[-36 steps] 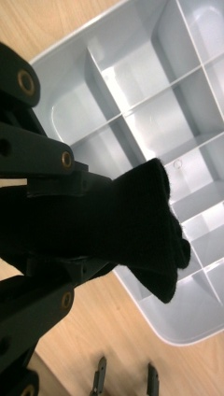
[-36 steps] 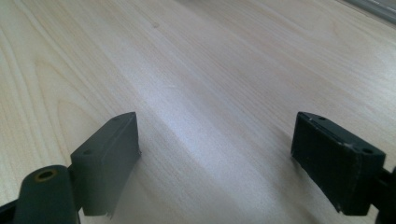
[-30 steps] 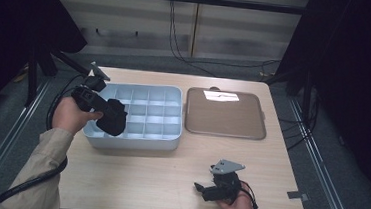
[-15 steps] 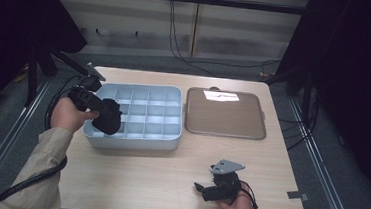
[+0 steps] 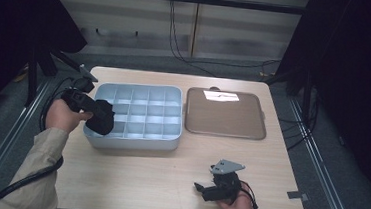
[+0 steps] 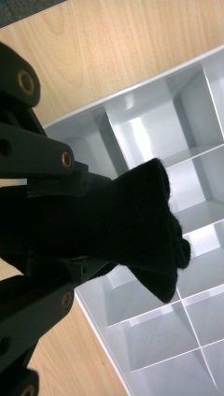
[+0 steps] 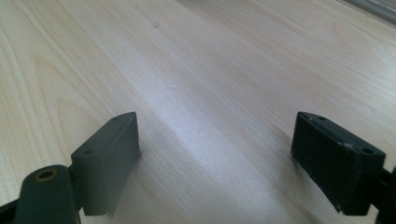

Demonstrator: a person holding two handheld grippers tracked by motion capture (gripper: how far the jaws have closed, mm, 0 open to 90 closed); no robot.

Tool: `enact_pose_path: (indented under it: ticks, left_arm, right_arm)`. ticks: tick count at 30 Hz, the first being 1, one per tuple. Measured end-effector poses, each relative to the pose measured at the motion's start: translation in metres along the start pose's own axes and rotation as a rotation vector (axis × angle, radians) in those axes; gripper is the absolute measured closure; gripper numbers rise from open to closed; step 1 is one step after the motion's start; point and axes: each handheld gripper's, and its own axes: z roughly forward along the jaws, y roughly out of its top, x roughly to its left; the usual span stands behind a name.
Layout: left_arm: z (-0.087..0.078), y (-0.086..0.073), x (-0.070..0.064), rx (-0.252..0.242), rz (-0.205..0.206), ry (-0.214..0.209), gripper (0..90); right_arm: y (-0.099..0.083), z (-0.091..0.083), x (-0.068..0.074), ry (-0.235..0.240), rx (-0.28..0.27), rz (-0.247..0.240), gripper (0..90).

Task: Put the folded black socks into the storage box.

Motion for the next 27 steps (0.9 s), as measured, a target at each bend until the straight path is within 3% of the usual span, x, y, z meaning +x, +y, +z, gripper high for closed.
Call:
enact_pose_path:
  ticks: [17,27]
  left_arm:
    - [0.006,-0.010,0.020,0.008,-0.053,0.024,68.6]
    - [0.019,-0.012,0.023,0.040,-0.049,0.047,68.4]
  right_arm:
    - [0.000,0.000,0.000,-0.003,-0.001,-0.002,15.0]
    - [0.000,0.000,0.000,-0.002,0.000,-0.001,15.0]
